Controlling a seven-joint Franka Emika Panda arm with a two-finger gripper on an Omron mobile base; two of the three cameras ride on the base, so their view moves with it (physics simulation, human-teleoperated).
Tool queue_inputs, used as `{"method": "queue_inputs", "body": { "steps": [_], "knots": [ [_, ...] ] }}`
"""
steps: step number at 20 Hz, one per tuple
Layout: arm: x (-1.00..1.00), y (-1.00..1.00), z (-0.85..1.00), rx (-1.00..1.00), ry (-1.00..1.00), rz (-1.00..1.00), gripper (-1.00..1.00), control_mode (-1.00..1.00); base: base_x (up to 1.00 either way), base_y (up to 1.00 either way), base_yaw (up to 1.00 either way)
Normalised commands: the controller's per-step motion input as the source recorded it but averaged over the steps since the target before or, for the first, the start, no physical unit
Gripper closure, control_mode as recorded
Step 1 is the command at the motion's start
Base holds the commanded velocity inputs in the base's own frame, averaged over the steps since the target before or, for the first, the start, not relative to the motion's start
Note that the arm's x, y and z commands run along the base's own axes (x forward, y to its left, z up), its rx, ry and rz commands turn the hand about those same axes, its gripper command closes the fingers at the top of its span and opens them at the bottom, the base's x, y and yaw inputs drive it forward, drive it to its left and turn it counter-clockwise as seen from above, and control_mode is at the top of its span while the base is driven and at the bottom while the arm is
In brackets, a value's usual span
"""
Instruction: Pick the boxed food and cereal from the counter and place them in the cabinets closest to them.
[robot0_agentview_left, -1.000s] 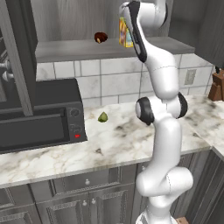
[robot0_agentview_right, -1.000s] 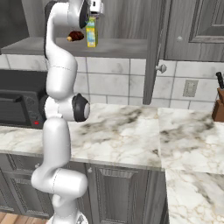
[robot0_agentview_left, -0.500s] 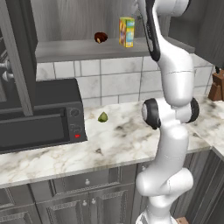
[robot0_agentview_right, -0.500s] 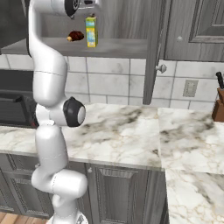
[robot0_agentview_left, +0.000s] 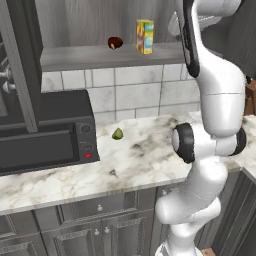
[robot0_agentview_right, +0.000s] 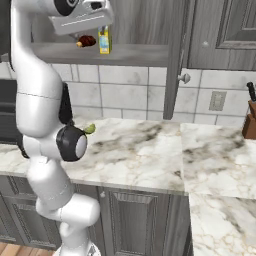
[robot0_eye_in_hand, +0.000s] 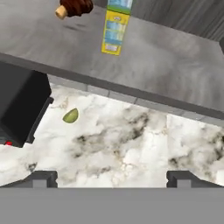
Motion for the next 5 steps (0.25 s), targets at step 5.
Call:
{"method": "queue_inputs", "body": {
  "steps": [5],
  "knots": [
    [-1.0, -0.15, -0.29, 0.02, -0.28, 0.0, -1.0, -1.0, 0.0, 0.0, 0.0]
  ]
}}
